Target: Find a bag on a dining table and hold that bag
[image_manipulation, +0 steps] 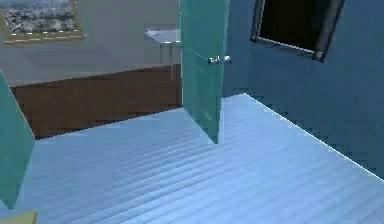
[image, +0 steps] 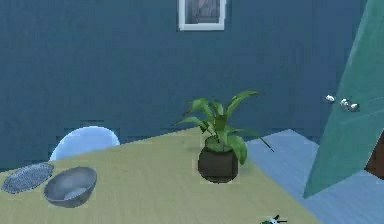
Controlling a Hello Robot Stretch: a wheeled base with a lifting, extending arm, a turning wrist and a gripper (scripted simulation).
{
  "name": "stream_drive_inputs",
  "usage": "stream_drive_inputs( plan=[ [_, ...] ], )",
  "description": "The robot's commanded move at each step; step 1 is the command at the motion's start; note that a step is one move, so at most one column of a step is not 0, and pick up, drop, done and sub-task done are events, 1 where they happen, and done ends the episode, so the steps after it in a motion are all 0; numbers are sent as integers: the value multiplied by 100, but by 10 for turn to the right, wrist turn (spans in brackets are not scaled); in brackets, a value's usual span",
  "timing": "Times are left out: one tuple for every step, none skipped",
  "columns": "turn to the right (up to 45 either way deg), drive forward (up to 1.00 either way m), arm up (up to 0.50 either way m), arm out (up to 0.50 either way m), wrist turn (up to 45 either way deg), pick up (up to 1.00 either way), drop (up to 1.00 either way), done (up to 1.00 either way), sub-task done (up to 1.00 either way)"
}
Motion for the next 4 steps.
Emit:
stream_drive_inputs(
  plan=[
    [-450, 0, 0, 0, 0, 0, 0, 0, 0],
    [-450, 0, 0, 0, 0, 0, 0, 0, 0],
    [-360, 0, 0, 0, 0, 0, 0, 0, 0],
    [0, 0, 50, 0, 0, 0, 0, 0, 0]
  ],
)
